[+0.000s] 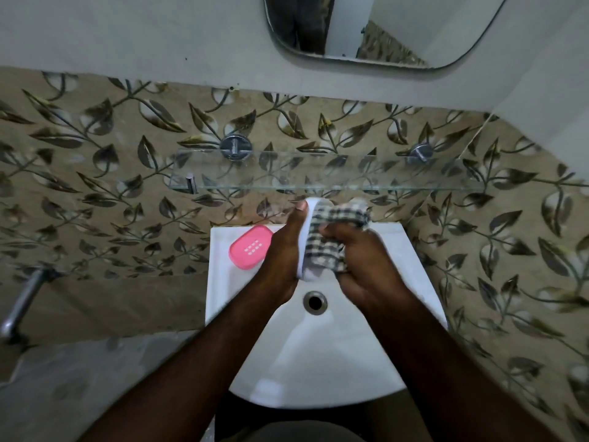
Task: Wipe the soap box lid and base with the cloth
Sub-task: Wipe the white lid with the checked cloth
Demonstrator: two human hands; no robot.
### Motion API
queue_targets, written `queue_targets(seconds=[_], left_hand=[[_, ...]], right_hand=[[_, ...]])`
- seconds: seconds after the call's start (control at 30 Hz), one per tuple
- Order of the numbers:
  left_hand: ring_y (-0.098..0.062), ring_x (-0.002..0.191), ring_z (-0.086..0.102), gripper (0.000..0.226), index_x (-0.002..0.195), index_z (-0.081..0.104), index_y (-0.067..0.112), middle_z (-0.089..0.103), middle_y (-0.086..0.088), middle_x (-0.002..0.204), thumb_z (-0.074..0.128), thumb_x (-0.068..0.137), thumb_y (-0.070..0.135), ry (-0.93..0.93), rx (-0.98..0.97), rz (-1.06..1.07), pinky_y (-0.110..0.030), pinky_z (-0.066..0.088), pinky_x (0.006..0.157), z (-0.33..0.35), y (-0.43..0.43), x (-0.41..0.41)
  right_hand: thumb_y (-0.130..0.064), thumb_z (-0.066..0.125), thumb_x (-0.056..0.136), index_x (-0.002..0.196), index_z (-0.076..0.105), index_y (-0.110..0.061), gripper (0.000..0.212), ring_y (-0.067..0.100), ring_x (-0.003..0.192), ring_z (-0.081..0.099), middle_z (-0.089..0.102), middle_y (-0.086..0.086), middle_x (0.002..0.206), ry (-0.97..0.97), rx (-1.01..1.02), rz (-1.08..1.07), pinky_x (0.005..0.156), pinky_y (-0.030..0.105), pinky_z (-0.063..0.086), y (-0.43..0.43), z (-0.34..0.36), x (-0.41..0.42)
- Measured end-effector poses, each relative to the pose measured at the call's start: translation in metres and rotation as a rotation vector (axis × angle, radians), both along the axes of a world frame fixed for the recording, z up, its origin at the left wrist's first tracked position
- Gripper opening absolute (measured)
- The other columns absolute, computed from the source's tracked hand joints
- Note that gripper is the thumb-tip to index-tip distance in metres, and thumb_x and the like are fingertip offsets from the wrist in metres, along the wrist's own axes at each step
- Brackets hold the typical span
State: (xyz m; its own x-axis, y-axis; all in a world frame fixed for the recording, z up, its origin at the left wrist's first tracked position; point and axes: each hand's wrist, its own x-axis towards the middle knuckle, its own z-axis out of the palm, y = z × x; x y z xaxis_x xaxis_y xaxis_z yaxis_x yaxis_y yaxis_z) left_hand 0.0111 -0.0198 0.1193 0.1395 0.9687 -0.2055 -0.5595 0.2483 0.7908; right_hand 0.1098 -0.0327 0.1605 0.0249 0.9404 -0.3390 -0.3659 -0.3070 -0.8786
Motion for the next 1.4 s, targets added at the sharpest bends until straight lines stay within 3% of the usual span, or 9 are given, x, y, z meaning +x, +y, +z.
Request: queue_targets(seconds=[0.1,0.3,0.6,0.7,0.8,0.97,1.07,1.2,1.4], left_hand=[[-0.027,0.122,0.059,0.056,0.137,0.051,0.01,0.062,-0.013,0.132,0.037,0.099,0.048,-0.045,0.032,0.003,-0.04,0.048,0.103,-0.01,-0.003,0.011],[-0.03,0.104,0.069,0.057,0.114,0.07,0.012,0.072,-0.017,0.112,0.05,0.088,0.059,-0.035,0.008,0.048,-0.034,0.058,0.079,-0.012,0.004,-0.01],[-0.027,0.106,0.069,0.065,0.131,0.059,0.009,0.071,-0.014,0.116,0.05,0.088,0.058,-0.061,0.022,0.046,-0.033,0.058,0.078,-0.011,0.006,0.0],[-0.034,0.112,0.065,0.063,0.124,0.063,0.009,0.07,-0.019,0.117,0.053,0.084,0.056,0.01,0.041,0.073,-0.041,0.054,0.091,-0.011,0.006,-0.008],[-0.035,0.118,0.061,0.055,0.129,0.059,0.009,0.066,-0.017,0.125,0.044,0.094,0.049,0.041,0.052,0.01,-0.048,0.05,0.1,-0.013,0.002,0.004],[-0.024,0.111,0.067,0.054,0.126,0.061,0.013,0.071,-0.01,0.119,0.042,0.094,0.052,-0.038,0.066,0.007,-0.034,0.057,0.083,-0.014,0.003,0.008],[-0.027,0.112,0.066,0.053,0.117,0.07,0.017,0.071,-0.013,0.118,0.046,0.091,0.057,0.003,0.089,0.045,-0.037,0.053,0.09,-0.018,0.004,-0.003],[-0.031,0.118,0.062,0.053,0.126,0.063,0.014,0.066,-0.014,0.126,0.048,0.091,0.052,-0.026,0.087,0.035,-0.045,0.051,0.097,-0.019,0.0,0.008],[-0.028,0.109,0.067,0.05,0.114,0.071,0.02,0.072,-0.011,0.115,0.049,0.089,0.057,0.008,0.09,0.074,-0.032,0.058,0.079,-0.01,0.003,0.005]], right_hand=[[0.006,0.059,0.083,0.09,0.07,0.002,0.014,0.028,0.072,0.072,0.072,0.02,0.086,0.042,0.063,-0.083,0.061,0.033,0.058,0.007,0.006,-0.001],[0.006,0.062,0.081,0.101,0.071,-0.002,0.023,0.029,0.078,0.074,0.076,0.016,0.087,-0.232,0.157,0.26,0.061,0.032,0.058,-0.021,-0.011,0.003],[0.005,0.059,0.084,0.095,0.073,-0.007,0.021,0.029,0.081,0.075,0.076,0.015,0.089,-0.138,0.175,0.057,0.066,0.039,0.061,-0.01,-0.007,-0.002],[0.007,0.058,0.085,0.103,0.07,-0.002,0.024,0.027,0.076,0.074,0.076,0.013,0.086,-0.231,0.165,0.254,0.059,0.031,0.058,-0.024,-0.013,0.005],[0.009,0.058,0.082,0.092,0.071,-0.001,0.02,0.031,0.074,0.074,0.075,0.017,0.081,-0.18,0.1,0.043,0.064,0.039,0.06,0.0,-0.002,0.009],[0.007,0.057,0.082,0.093,0.072,-0.006,0.023,0.031,0.081,0.074,0.076,0.017,0.088,-0.173,0.186,0.016,0.069,0.04,0.061,-0.005,-0.006,0.003],[0.01,0.057,0.083,0.103,0.071,-0.005,0.028,0.03,0.085,0.074,0.076,0.016,0.093,-0.256,0.189,0.243,0.067,0.036,0.06,-0.021,-0.014,0.008],[0.012,0.057,0.08,0.093,0.072,-0.002,0.025,0.034,0.083,0.073,0.075,0.02,0.087,-0.201,0.2,0.073,0.071,0.043,0.061,0.003,-0.001,0.015],[0.011,0.056,0.083,0.101,0.071,-0.005,0.029,0.031,0.085,0.074,0.076,0.016,0.092,-0.198,0.262,0.12,0.069,0.04,0.06,-0.016,-0.009,0.006]])
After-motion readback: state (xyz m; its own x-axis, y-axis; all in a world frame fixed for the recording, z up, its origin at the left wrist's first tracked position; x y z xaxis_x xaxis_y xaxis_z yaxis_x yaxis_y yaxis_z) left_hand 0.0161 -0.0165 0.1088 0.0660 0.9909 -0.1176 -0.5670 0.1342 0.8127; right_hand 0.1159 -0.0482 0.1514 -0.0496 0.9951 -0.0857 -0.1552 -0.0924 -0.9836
